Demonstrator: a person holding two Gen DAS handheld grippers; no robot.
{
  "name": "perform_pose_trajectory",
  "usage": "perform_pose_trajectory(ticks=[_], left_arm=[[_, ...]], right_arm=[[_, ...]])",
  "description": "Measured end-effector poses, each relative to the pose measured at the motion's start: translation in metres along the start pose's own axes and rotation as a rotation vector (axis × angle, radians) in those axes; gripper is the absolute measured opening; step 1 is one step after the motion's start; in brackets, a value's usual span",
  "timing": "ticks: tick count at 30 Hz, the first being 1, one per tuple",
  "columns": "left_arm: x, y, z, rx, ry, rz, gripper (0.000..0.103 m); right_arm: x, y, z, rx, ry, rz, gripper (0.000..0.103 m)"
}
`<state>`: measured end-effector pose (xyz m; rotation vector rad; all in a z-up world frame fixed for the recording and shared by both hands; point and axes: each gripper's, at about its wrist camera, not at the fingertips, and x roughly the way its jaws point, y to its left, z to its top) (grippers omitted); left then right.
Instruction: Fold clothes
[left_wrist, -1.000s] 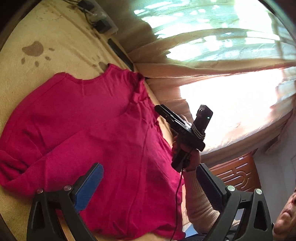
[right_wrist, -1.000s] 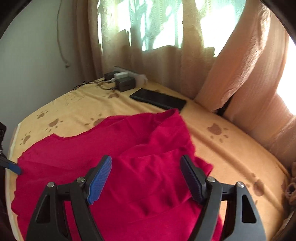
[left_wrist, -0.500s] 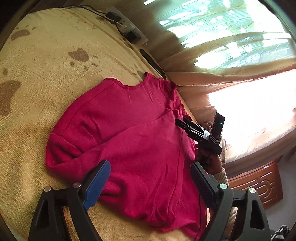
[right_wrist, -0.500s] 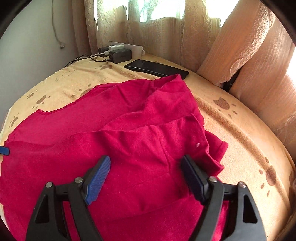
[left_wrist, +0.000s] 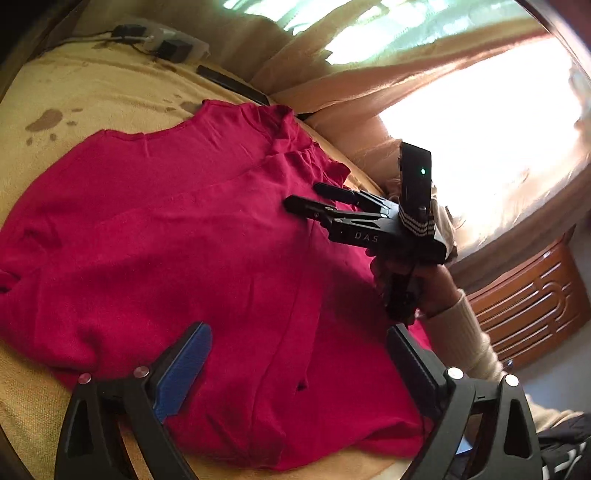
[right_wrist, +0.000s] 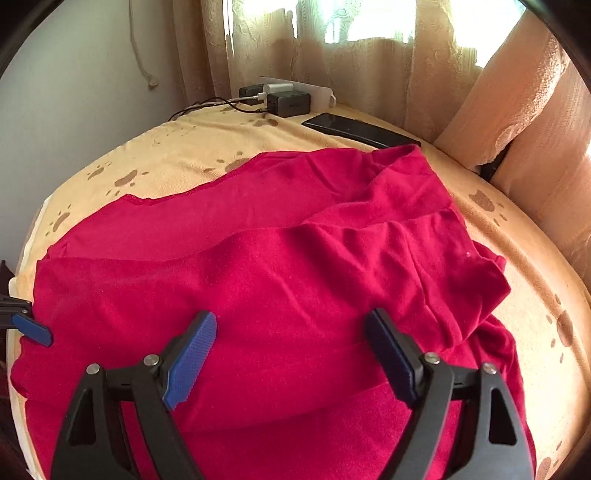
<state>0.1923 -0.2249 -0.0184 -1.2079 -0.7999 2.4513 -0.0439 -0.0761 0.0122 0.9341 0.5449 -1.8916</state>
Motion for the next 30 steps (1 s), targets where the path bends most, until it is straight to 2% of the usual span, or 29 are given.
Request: perform_pose_trajectory(ticks=[3, 6, 8, 12, 15, 17, 20, 23, 25, 30], left_arm=[[0.006, -0.014, -0.006, 0.074, -0.008, 0.097, 0.097], [0.016, -0.029, -0.011, 0.141, -0.007, 0.195, 0.099], [0.022, -0.036, -0.011, 0.157, -0.003, 0.238, 0.102], [0.021, -0.041, -0.004, 0.131, -0.015, 0.206, 0.102], [0.017, -0.048, -0.006, 0.146, -0.028, 0.172, 0.102], [0.021, -0.048, -0.009, 0.156, -0.019, 0.184, 0.102], [0.032, -0.042, -0.014, 0.155, -0.007, 0.2, 0.102], [0.032, -0.047, -0.02, 0.192, -0.02, 0.22, 0.102], [0.033, -0.049, -0.024, 0.217, -0.026, 0.233, 0.102], [0.038, -0.055, -0.026, 0.249, -0.018, 0.286, 0.102]], right_arm=[[0.002, 0.004, 0.001, -0.017, 0.006, -0.022, 0.092], [0.003, 0.003, 0.001, -0.015, 0.009, -0.009, 0.094], [0.003, 0.005, 0.0, -0.019, 0.01, -0.017, 0.095], [-0.008, 0.007, -0.002, -0.016, -0.028, -0.041, 0.096], [-0.041, 0.009, -0.007, 0.02, -0.131, -0.02, 0.096], [-0.066, 0.012, -0.012, 0.034, -0.185, 0.009, 0.103], [-0.072, 0.015, -0.019, 0.018, -0.137, 0.005, 0.103], [-0.053, 0.015, -0.032, -0.016, -0.039, -0.029, 0.103], [-0.035, 0.012, -0.043, -0.004, 0.03, -0.02, 0.103], [-0.031, 0.008, -0.044, 0.0, 0.043, -0.011, 0.103]])
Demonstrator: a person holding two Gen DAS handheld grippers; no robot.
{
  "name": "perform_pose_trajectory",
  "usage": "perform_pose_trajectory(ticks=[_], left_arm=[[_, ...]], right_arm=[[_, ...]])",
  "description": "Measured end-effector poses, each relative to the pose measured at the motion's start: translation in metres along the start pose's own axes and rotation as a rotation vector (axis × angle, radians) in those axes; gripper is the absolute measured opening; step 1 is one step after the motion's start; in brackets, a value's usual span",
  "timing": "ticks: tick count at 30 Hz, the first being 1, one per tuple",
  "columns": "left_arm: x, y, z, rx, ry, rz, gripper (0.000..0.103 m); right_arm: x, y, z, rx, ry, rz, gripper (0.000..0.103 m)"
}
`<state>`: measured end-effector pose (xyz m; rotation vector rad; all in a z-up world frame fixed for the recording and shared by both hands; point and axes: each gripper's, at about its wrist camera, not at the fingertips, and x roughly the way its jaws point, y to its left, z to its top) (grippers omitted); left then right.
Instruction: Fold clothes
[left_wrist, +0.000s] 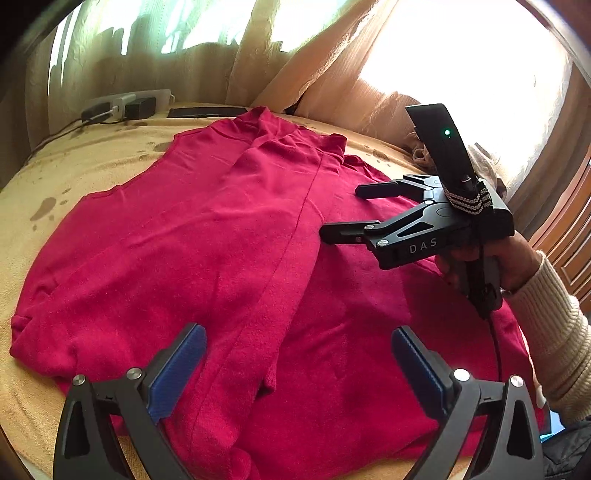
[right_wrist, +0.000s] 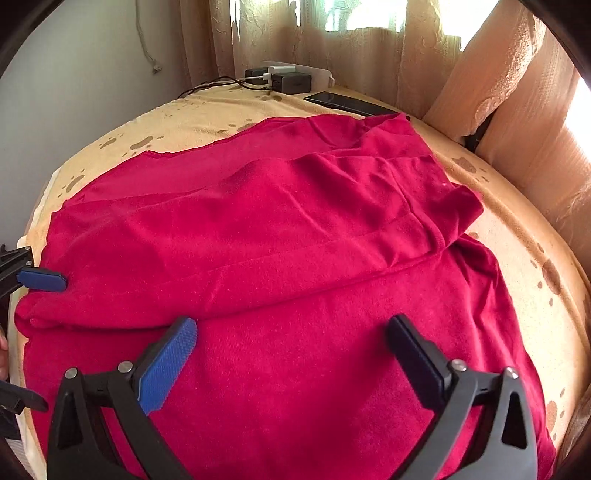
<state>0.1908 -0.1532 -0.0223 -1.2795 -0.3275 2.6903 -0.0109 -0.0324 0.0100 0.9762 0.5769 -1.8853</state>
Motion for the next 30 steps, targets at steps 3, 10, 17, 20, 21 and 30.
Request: perform_pose_trajectory(ticks=[3, 10, 17, 20, 21, 30], left_arm=[[0.0, -0.006, 0.006, -0.02, 0.024, -0.002, 0.102], [-0.017, -0.048, 0.007, 0.098, -0.014, -0.068, 0.102], [-0.01, -0.114, -0.001, 0.293, 0.033, -0.192, 0.102], [-0.006, -0.144, -0.006, 0.37, 0.058, -0.255, 0.102], [-0.005, -0.154, -0.009, 0.393, 0.068, -0.272, 0.102], [-0.005, -0.225, -0.039, 0.604, 0.101, -0.276, 0.102]], right_arm=[[-0.002, -0.001, 0.001, 0.003, -0.006, -0.004, 0.103], [-0.102, -0.003, -0.044, 0.101, -0.292, -0.019, 0.103], [-0.247, 0.026, -0.148, 0.028, -0.464, -0.098, 0.103], [-0.275, 0.054, -0.192, 0.038, -0.418, -0.088, 0.103], [-0.279, 0.064, -0.206, 0.055, -0.398, -0.092, 0.103], [-0.294, 0.127, -0.309, 0.241, -0.298, -0.116, 0.092]])
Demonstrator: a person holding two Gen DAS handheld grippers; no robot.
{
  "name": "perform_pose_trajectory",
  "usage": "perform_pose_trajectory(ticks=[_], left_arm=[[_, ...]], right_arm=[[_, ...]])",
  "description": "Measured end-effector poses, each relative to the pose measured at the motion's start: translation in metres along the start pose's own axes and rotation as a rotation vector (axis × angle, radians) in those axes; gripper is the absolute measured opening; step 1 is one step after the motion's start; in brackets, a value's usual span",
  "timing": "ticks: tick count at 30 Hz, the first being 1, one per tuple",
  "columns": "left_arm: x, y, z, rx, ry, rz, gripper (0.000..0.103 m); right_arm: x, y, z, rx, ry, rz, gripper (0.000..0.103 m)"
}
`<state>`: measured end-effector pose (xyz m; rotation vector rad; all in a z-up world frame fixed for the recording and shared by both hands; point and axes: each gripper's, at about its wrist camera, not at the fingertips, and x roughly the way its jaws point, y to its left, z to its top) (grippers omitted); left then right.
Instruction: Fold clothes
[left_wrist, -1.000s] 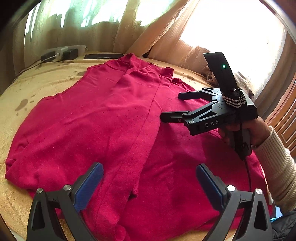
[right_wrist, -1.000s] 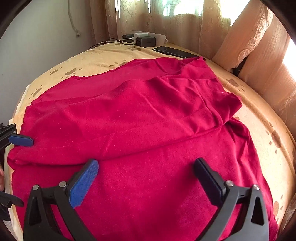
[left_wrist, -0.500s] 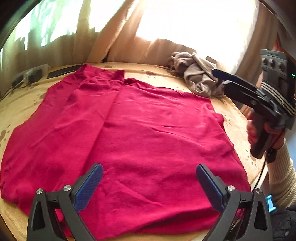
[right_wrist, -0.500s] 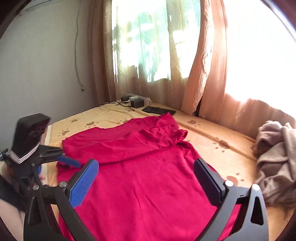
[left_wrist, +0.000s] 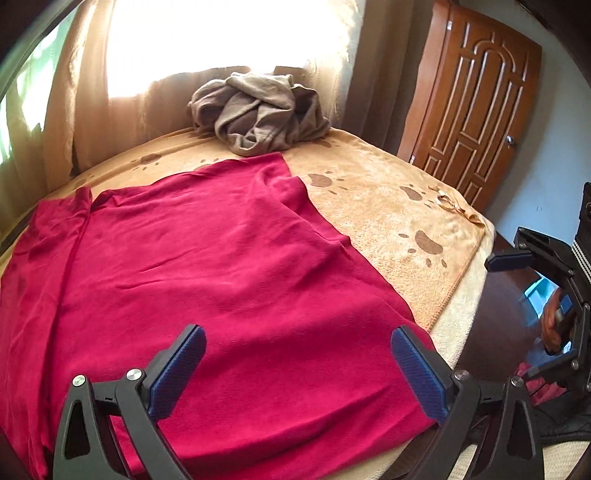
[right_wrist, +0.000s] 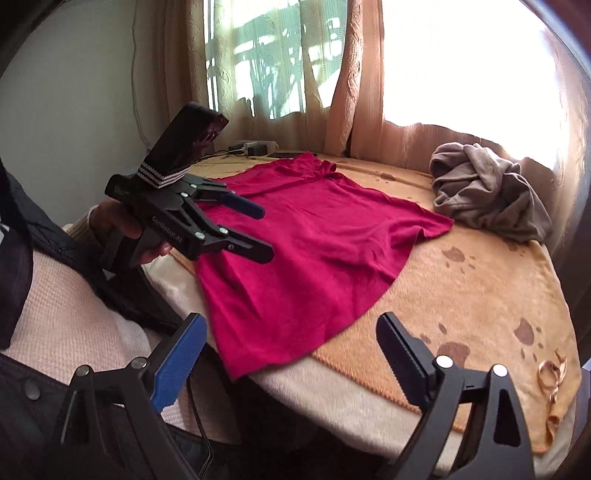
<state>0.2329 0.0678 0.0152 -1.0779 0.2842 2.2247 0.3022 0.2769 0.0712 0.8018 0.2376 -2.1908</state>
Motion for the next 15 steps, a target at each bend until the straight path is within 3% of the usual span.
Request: perform_pose_trajectory(ticks=[2, 5, 6, 15], left_arm=[[0.003, -0.007, 0.0, 0.03, 0.012, 0.022, 0.102], [0.004, -0.011, 0.002, 0.032, 0.016, 0.021, 0.102], [0.003, -0.011, 0.002, 0.027, 0.015, 0.016, 0.102], [-0.008, -0.002, -0.001, 0.021, -0.004, 0.039, 0.102]], right_arm=[[0.001, 0.007, -0.013, 0.028, 0.036, 0.046, 0.086], [0.013, 0.013, -0.026, 0.081, 0.079, 0.104, 0.055], [0.017, 0.015, -0.029, 0.092, 0.086, 0.116, 0.051], [0.044, 0.022, -0.036, 0.116, 0.122, 0.15, 0.051]])
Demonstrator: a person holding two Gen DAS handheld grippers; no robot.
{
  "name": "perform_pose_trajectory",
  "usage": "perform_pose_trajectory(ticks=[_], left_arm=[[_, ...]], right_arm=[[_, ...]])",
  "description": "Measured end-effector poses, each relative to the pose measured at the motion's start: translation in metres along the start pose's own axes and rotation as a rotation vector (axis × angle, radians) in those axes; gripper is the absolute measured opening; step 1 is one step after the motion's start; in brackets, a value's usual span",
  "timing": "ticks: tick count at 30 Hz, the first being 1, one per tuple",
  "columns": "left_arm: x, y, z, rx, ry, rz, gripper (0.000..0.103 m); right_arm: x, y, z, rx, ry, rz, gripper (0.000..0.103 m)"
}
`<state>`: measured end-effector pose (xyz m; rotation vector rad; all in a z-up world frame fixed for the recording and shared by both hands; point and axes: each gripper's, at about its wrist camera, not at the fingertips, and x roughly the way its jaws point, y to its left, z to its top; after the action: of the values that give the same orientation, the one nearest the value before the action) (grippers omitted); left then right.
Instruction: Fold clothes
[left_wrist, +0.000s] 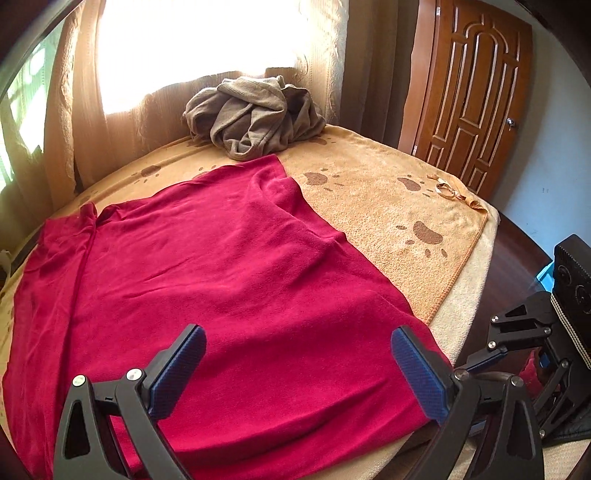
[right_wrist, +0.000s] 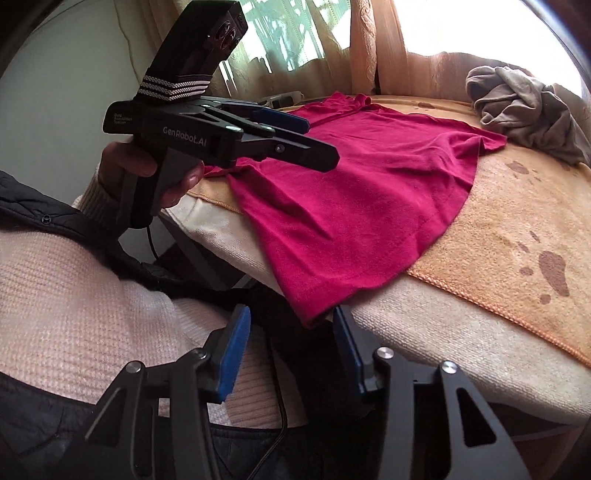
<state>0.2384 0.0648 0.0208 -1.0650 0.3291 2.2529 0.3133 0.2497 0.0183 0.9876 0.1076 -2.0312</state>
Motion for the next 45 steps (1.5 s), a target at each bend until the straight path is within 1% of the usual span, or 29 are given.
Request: perform_pose_trajectory(ticks=[2, 4, 5, 6, 8, 10, 12, 14, 15, 16, 18, 20, 21, 22, 23, 25, 28, 30, 31, 32, 33, 34, 35, 36, 38, 42, 43, 44, 45], left_arm=[[0.001, 0.004, -0.002, -0.005, -0.002, -0.004, 0.102], [0.001, 0.007, -0.003, -0.007, -0.003, -0.005, 0.102], [0.001, 0.009, -0.004, -0.008, -0.004, -0.005, 0.102], [0.001, 0.011, -0.005, -0.009, -0.003, -0.001, 0.102], [0.001, 0.015, -0.007, -0.015, 0.0, 0.006, 0.102], [0.001, 0.02, -0.009, -0.019, 0.002, 0.002, 0.102], [-0.003, 0.024, -0.013, -0.011, 0.001, -0.053, 0.102], [-0.011, 0.027, -0.019, 0.016, -0.01, -0.143, 0.102], [-0.017, 0.026, -0.022, 0.044, -0.022, -0.168, 0.102], [-0.024, 0.024, -0.025, 0.082, -0.036, -0.173, 0.102], [-0.036, 0.014, -0.031, 0.191, -0.076, -0.138, 0.102], [-0.048, 0.002, -0.039, 0.305, -0.159, -0.062, 0.102], [-0.054, -0.004, -0.041, 0.343, -0.213, -0.027, 0.102], [-0.059, -0.008, -0.043, 0.366, -0.26, -0.013, 0.102], [-0.061, -0.01, -0.043, 0.374, -0.29, -0.018, 0.102], [-0.061, -0.014, -0.039, 0.376, -0.312, -0.042, 0.102], [-0.054, -0.02, -0.029, 0.397, -0.325, -0.044, 0.102], [-0.045, -0.026, -0.019, 0.402, -0.287, -0.047, 0.101], [-0.041, -0.027, -0.014, 0.396, -0.266, -0.064, 0.093], [-0.037, -0.029, -0.01, 0.389, -0.242, -0.083, 0.076], [-0.032, -0.03, -0.006, 0.382, -0.214, -0.102, 0.065], [-0.027, -0.03, -0.003, 0.375, -0.192, -0.113, 0.042], [-0.022, -0.029, -0.001, 0.368, -0.171, -0.122, 0.023], [-0.017, -0.029, 0.001, 0.363, -0.156, -0.128, 0.019], [-0.014, -0.029, 0.0, 0.358, -0.153, -0.133, 0.017], [-0.027, -0.03, 0.004, 0.343, -0.2, -0.121, 0.016], [-0.03, -0.029, 0.007, 0.329, -0.214, -0.112, 0.009], [-0.034, -0.026, 0.01, 0.309, -0.229, -0.107, 0.006], [-0.039, -0.022, 0.013, 0.288, -0.247, -0.1, 0.006]], right_arm=[[0.004, 0.001, 0.003, 0.0, -0.008, -0.002, 0.049], [0.006, 0.001, 0.006, 0.014, -0.016, -0.023, 0.038], [0.007, 0.0, 0.007, 0.023, -0.015, -0.035, 0.022], [0.007, -0.002, 0.009, 0.033, -0.014, -0.047, 0.012], [0.007, -0.003, 0.01, 0.045, -0.012, -0.053, 0.009], [0.007, -0.001, 0.012, 0.039, -0.009, -0.063, 0.008], [0.003, 0.0, 0.016, 0.038, -0.021, -0.075, 0.007], [-0.004, -0.002, 0.024, 0.039, -0.049, -0.078, 0.007], [-0.008, -0.003, 0.03, 0.033, -0.068, -0.084, 0.006], [-0.012, -0.004, 0.036, 0.025, -0.086, -0.09, 0.006], [-0.017, -0.008, 0.051, 0.009, -0.121, -0.1, 0.006], [-0.021, -0.011, 0.065, -0.004, -0.144, -0.101, 0.007], [-0.022, -0.011, 0.071, -0.013, -0.152, -0.103, 0.007], [-0.022, -0.011, 0.076, -0.026, -0.157, -0.106, 0.007], [-0.021, -0.01, 0.081, -0.037, -0.161, -0.108, 0.007], [-0.021, -0.008, 0.091, -0.058, -0.17, -0.111, 0.007], [-0.023, -0.005, 0.099, -0.085, -0.184, -0.104, 0.007], [-0.026, -0.001, 0.102, -0.108, -0.194, -0.11, 0.007], [-0.028, 0.001, 0.103, -0.118, -0.199, -0.113, 0.007], [-0.031, 0.002, 0.104, -0.124, -0.205, -0.115, 0.007], [-0.033, 0.003, 0.105, -0.128, -0.211, -0.116, 0.007], [-0.035, 0.004, 0.106, -0.131, -0.217, -0.116, 0.007], [-0.037, 0.004, 0.106, -0.137, -0.223, -0.117, 0.006], [-0.039, 0.005, 0.107, -0.142, -0.23, -0.119, 0.006], [-0.041, 0.004, 0.108, -0.146, -0.239, -0.118, 0.006], [-0.041, 0.0, 0.112, -0.15, -0.257, -0.099, 0.006], [-0.042, -0.001, 0.113, -0.153, -0.265, -0.09, 0.006], [-0.043, -0.001, 0.114, -0.159, -0.277, -0.081, 0.007], [-0.046, -0.002, 0.115, -0.169, -0.294, -0.073, 0.007]])
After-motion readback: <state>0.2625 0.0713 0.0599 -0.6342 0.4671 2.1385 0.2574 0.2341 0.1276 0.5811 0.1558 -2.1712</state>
